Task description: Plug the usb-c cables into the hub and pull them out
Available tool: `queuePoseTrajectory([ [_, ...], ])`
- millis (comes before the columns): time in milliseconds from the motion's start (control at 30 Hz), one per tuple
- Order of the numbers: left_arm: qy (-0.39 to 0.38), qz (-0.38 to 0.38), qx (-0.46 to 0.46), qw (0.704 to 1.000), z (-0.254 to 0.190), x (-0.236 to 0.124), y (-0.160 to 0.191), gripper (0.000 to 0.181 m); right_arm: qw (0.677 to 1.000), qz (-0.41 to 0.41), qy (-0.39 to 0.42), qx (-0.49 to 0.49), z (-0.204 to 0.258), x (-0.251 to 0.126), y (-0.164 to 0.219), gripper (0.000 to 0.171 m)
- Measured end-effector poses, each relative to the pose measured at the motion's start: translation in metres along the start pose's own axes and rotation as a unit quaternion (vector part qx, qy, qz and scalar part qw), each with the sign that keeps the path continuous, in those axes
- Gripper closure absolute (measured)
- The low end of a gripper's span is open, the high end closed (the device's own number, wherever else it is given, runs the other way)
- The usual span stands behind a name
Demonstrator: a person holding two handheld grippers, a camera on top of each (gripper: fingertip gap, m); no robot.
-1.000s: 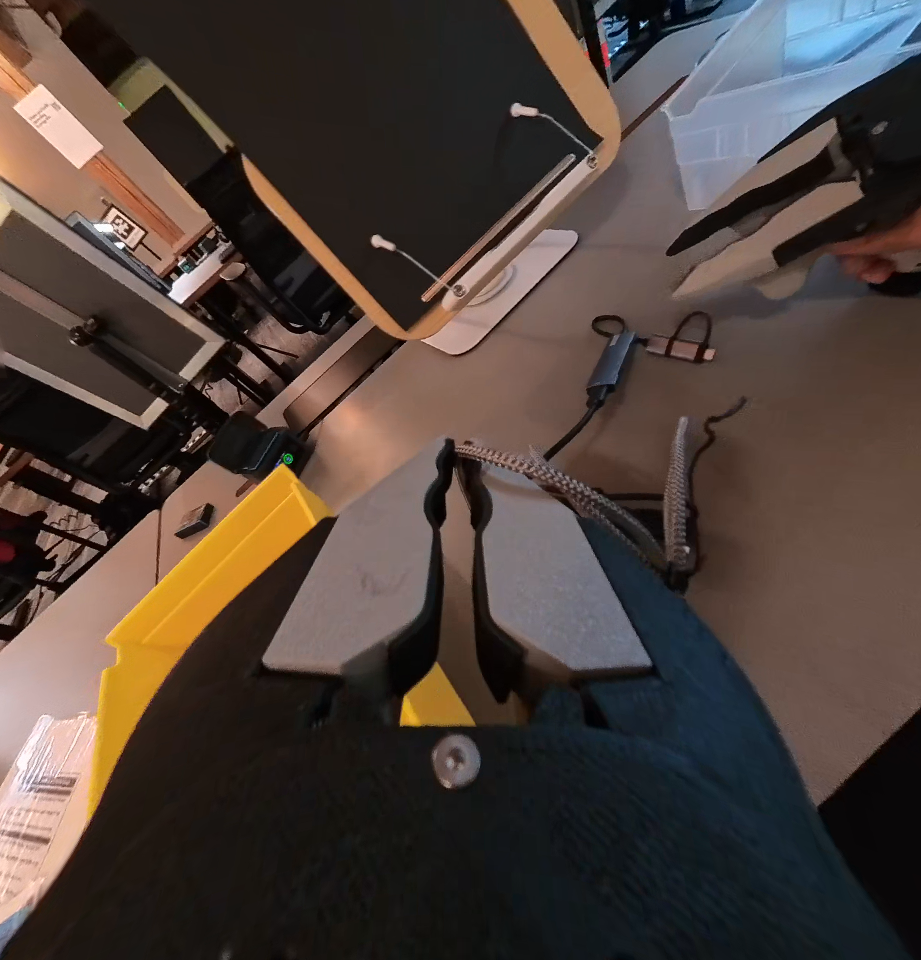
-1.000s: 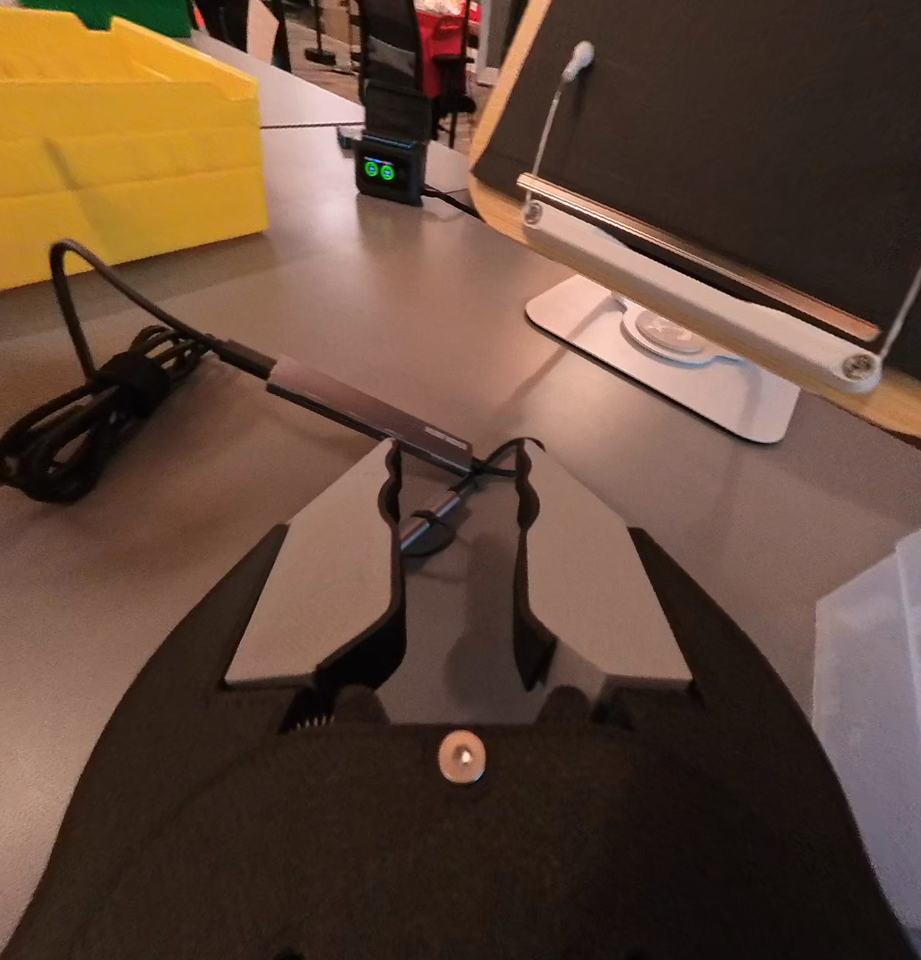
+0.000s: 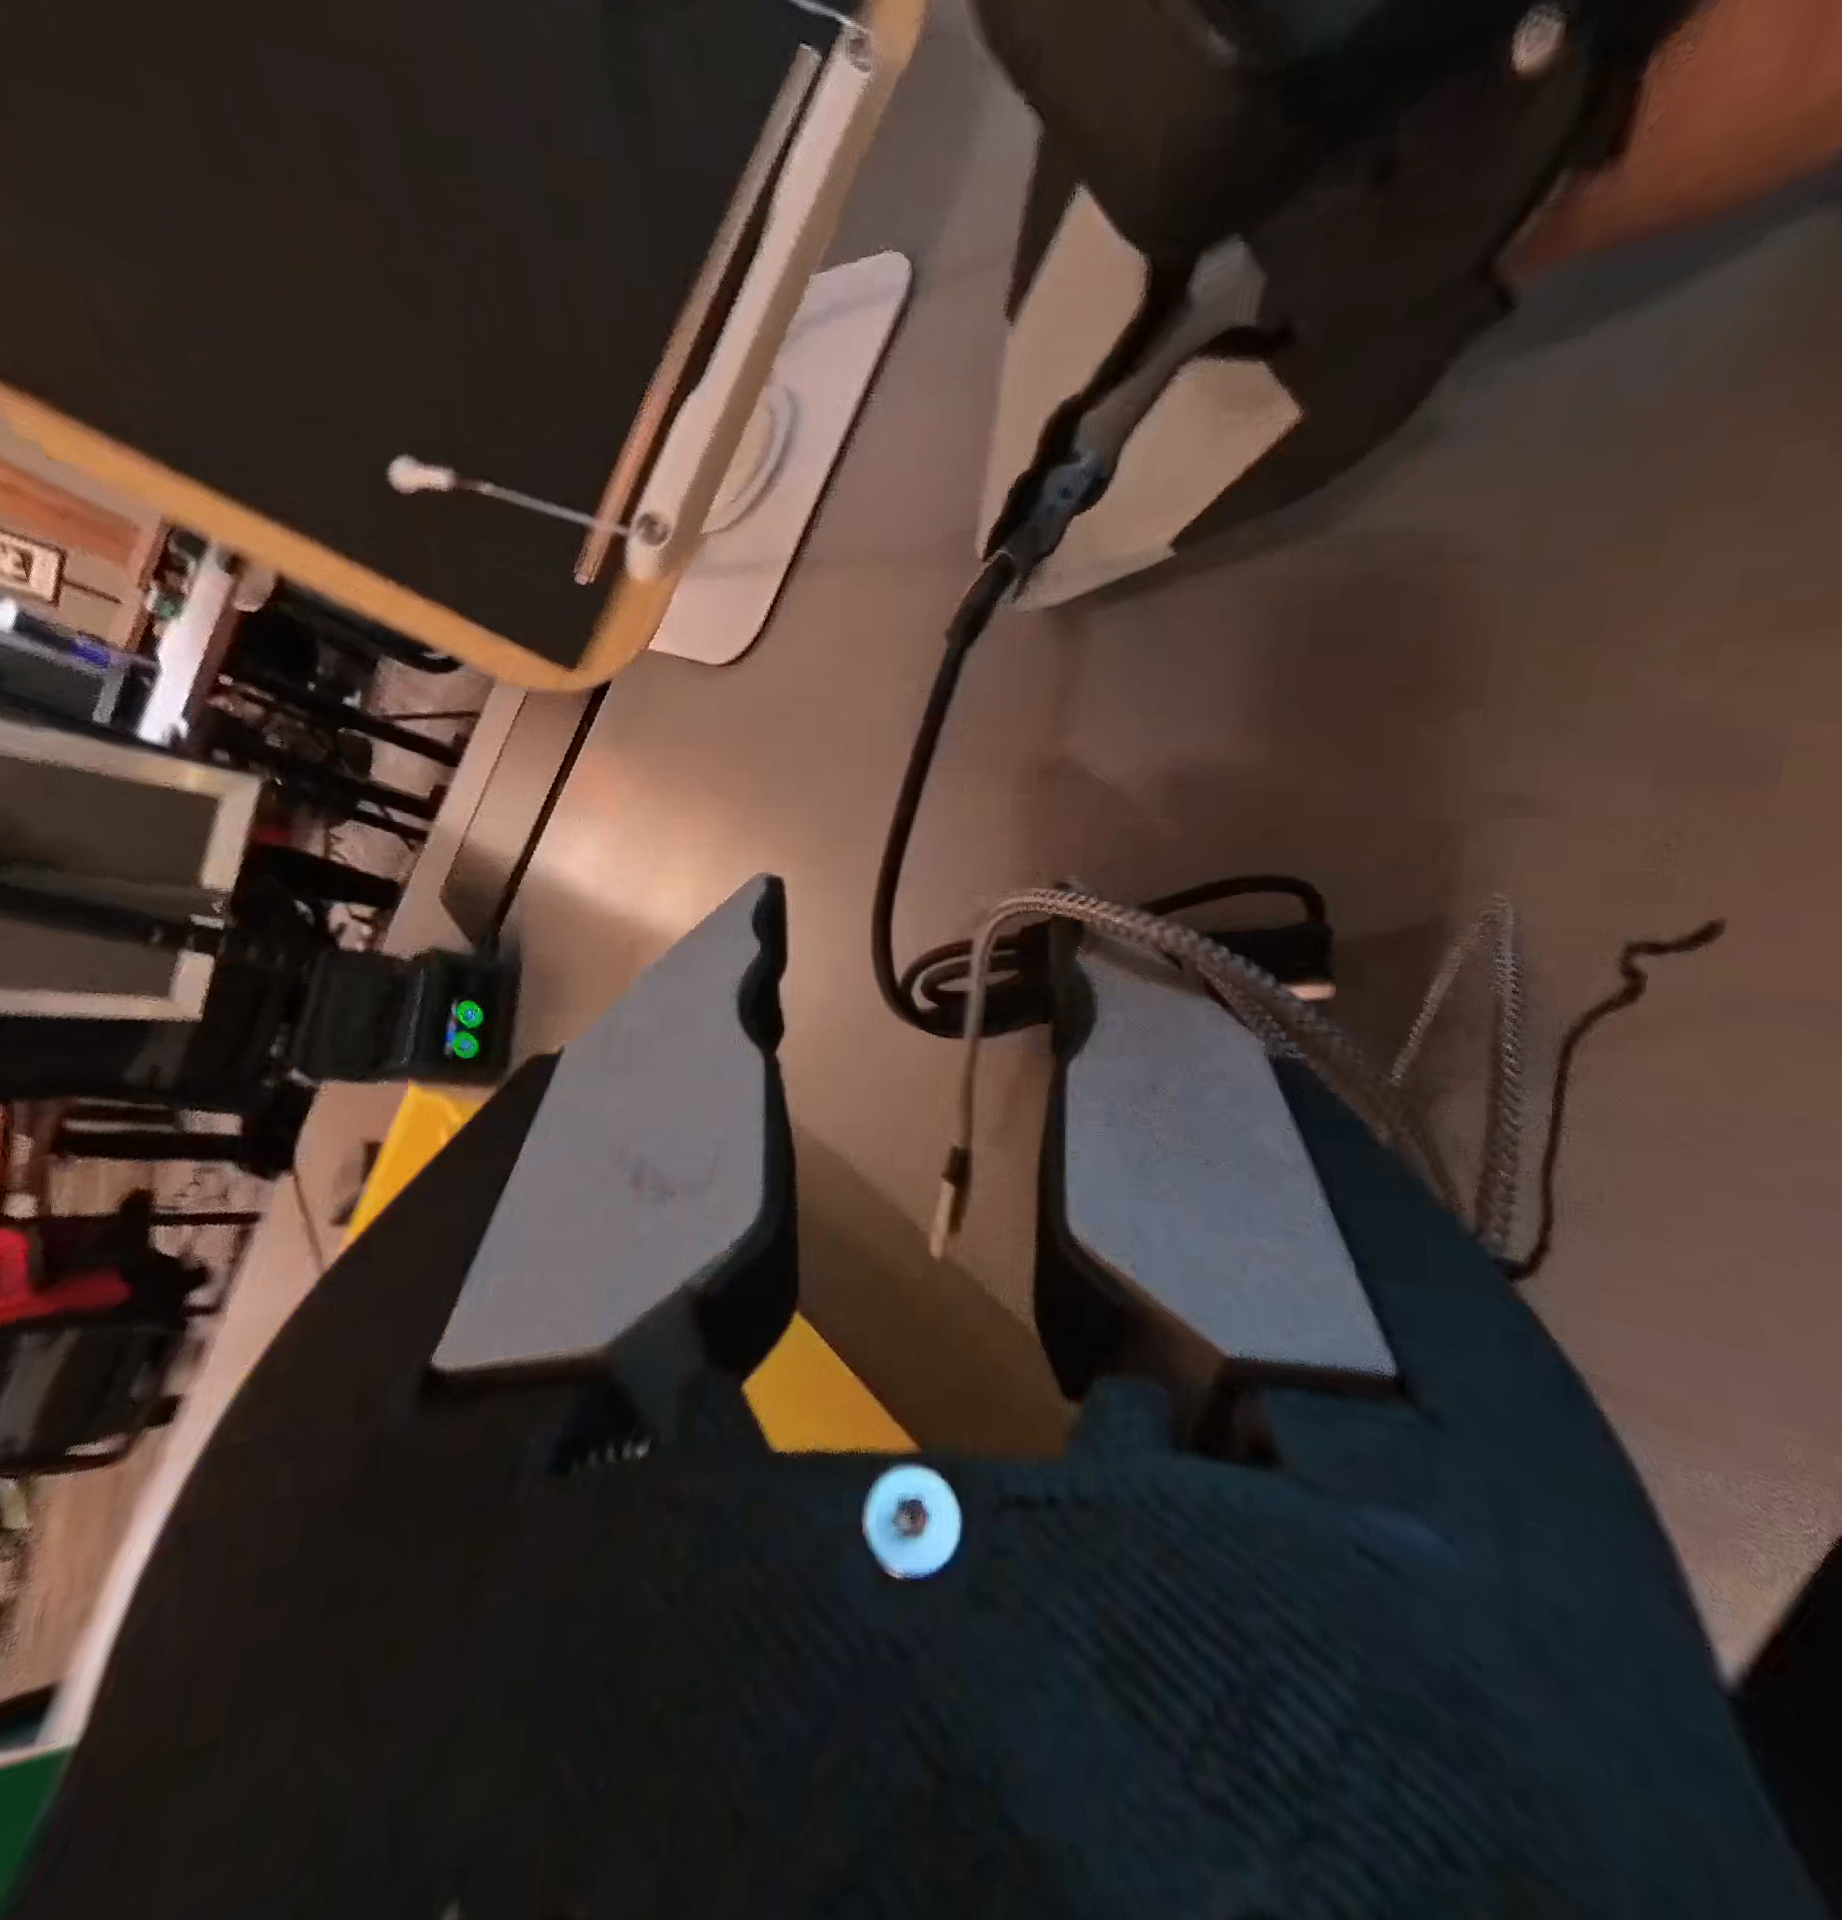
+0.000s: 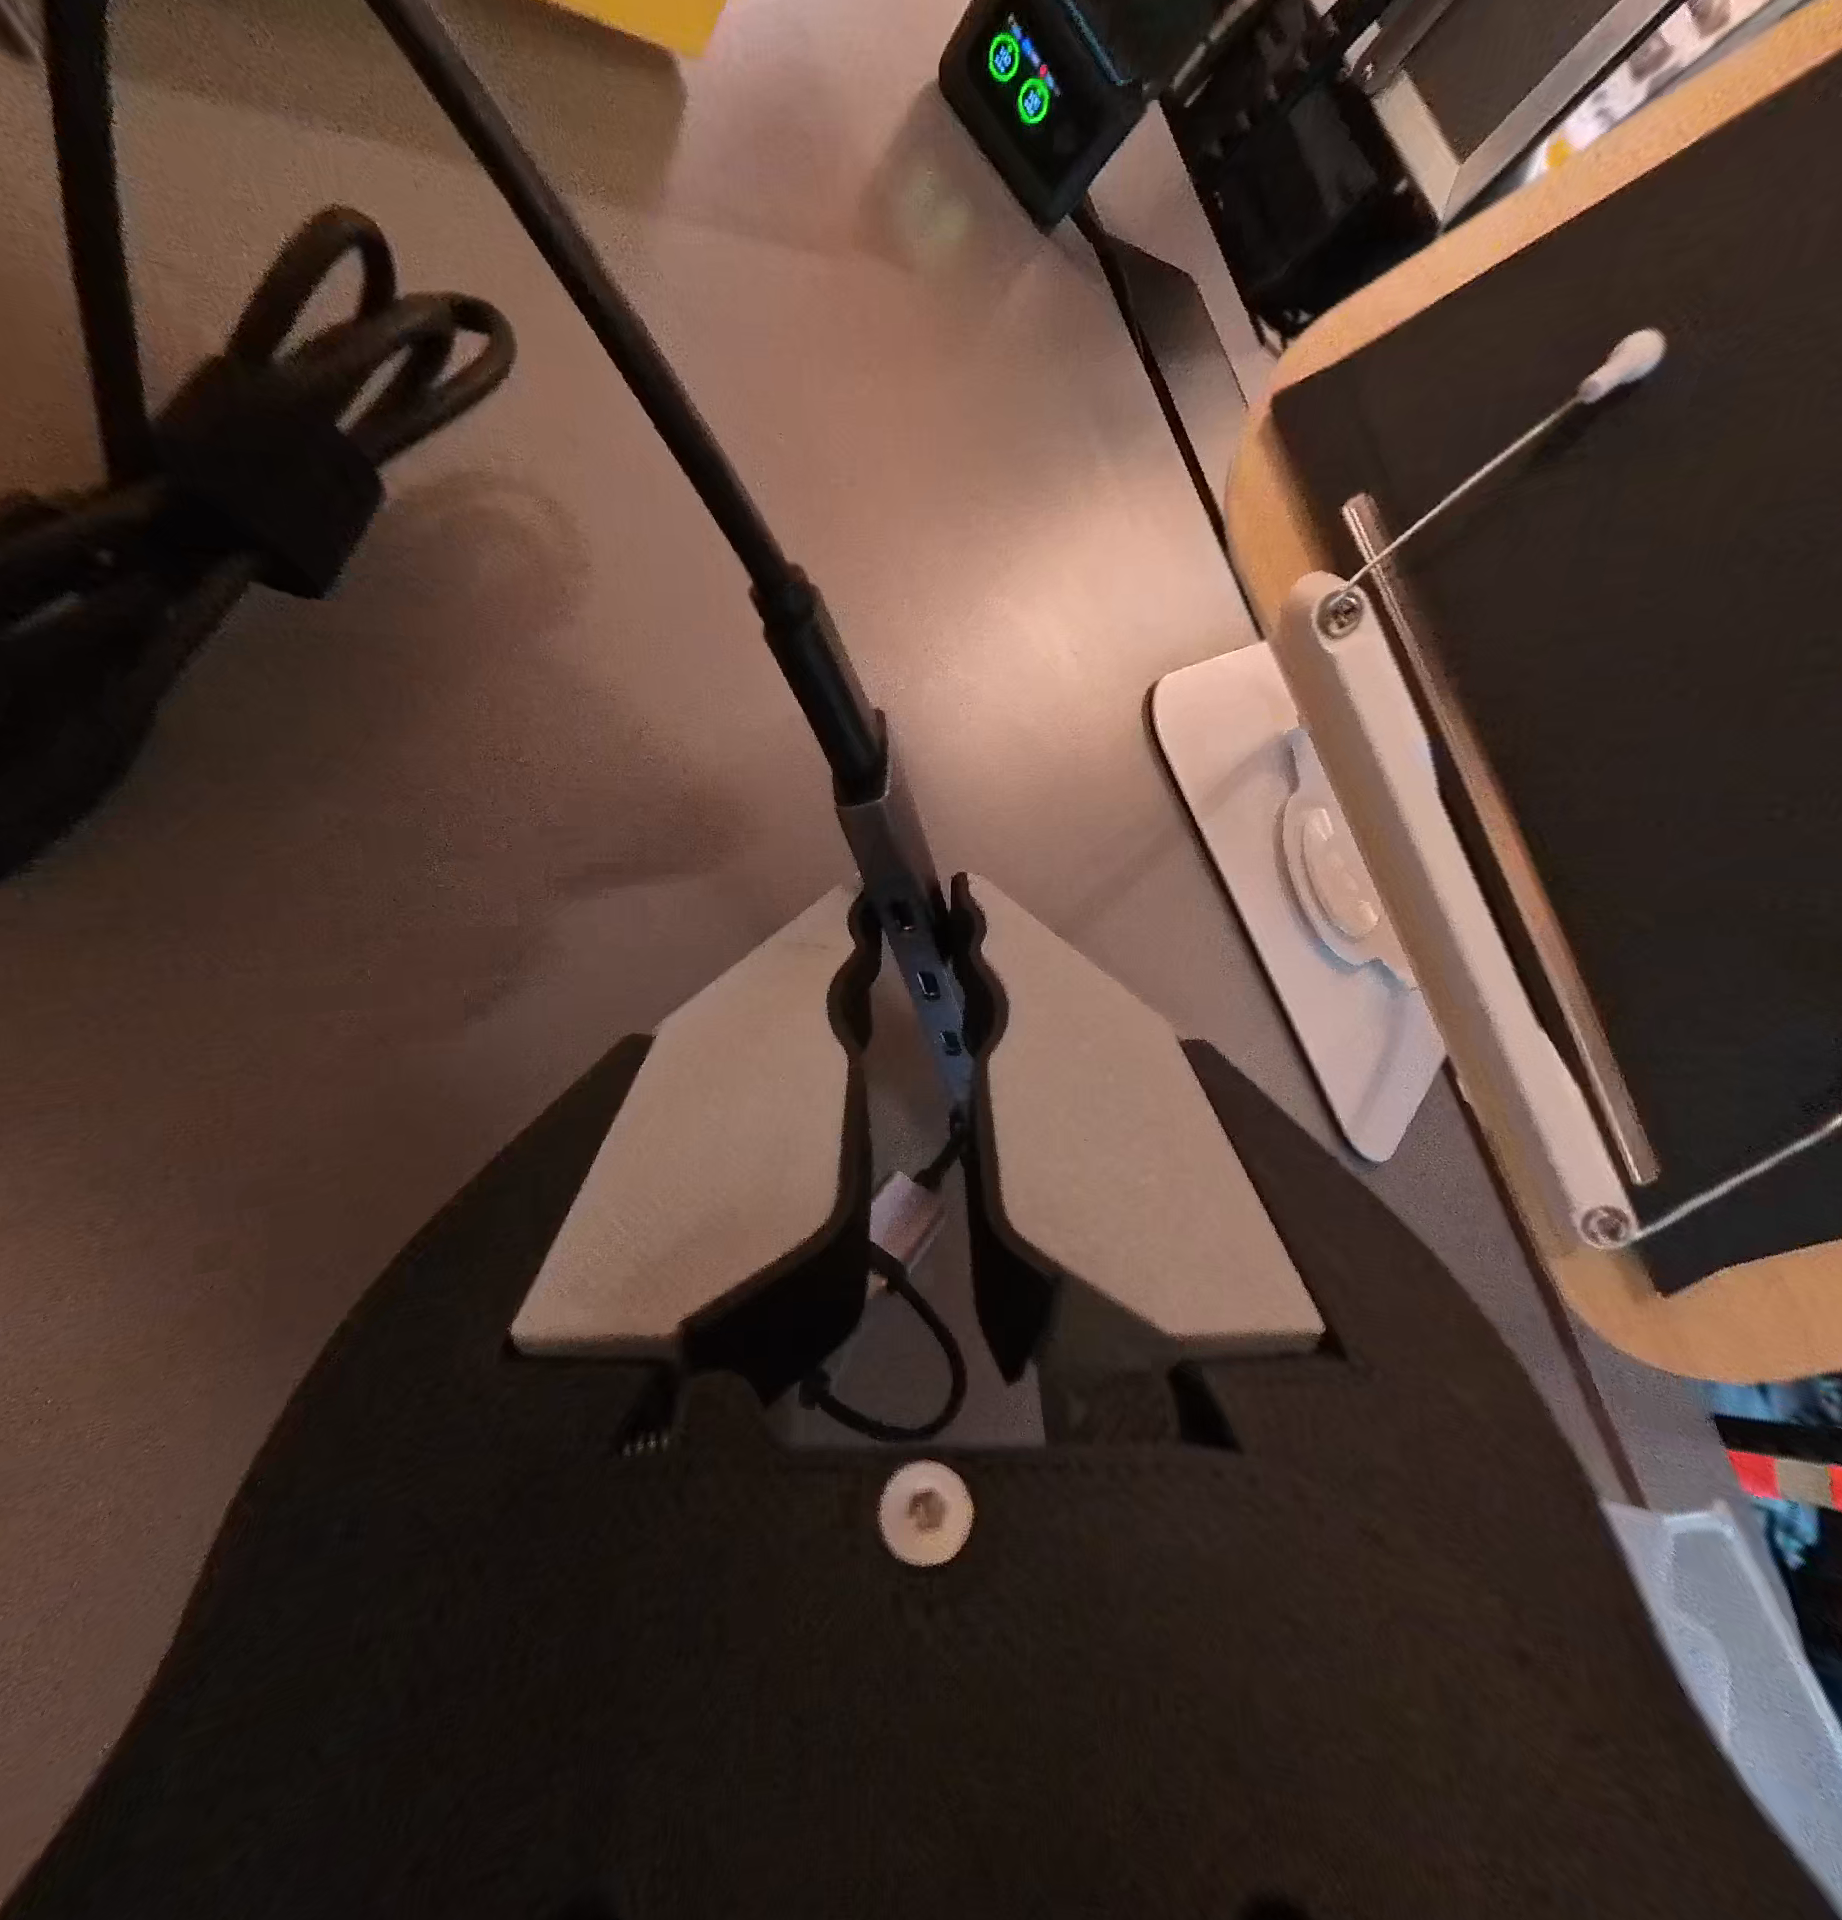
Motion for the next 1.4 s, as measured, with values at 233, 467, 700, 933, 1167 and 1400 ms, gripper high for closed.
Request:
queuePoseTrajectory([
  [233,0.008,0.087,0.142,0.986,0.005,0.06,-0.041,0.147,0.996,-0.033,0.08,-0.032,-0.02,-0.017,-0.004,0.162],
  [467,0.078,0.002,-0.045,0.996,-0.001,0.066,-0.048,0.18,0.986,-0.098,0.135,-0.031,-0.042,-0.031,-0.011,0.152],
  [700,0.225,-0.073,-0.187,0.954,-0.034,0.038,-0.023,0.132,0.972,-0.121,0.182,-0.083,-0.041,-0.039,-0.019,0.155],
  [933,0.224,-0.134,-0.226,0.939,-0.006,-0.006,-0.005,0.134,0.907,-0.186,0.324,-0.195,-0.045,-0.073,-0.045,0.156],
  [1167,0.303,-0.159,-0.276,0.898,0.013,0.004,-0.027,0.129,0.859,-0.228,0.356,-0.289,-0.009,-0.08,-0.07,0.157],
  [1400,0.328,-0.155,-0.232,0.903,-0.018,0.033,-0.035,0.176,0.883,-0.219,0.302,-0.285,-0.001,-0.067,-0.061,0.152],
])
Point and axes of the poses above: each gripper's, where its closed fingertips meet, x out along the fingers, y out of its underside, z = x × y across the jaws, the point moved 4 cm from there along -x, back along the fingers, and after that the axes turned 8 degrees about x, right-handed, at the moved point
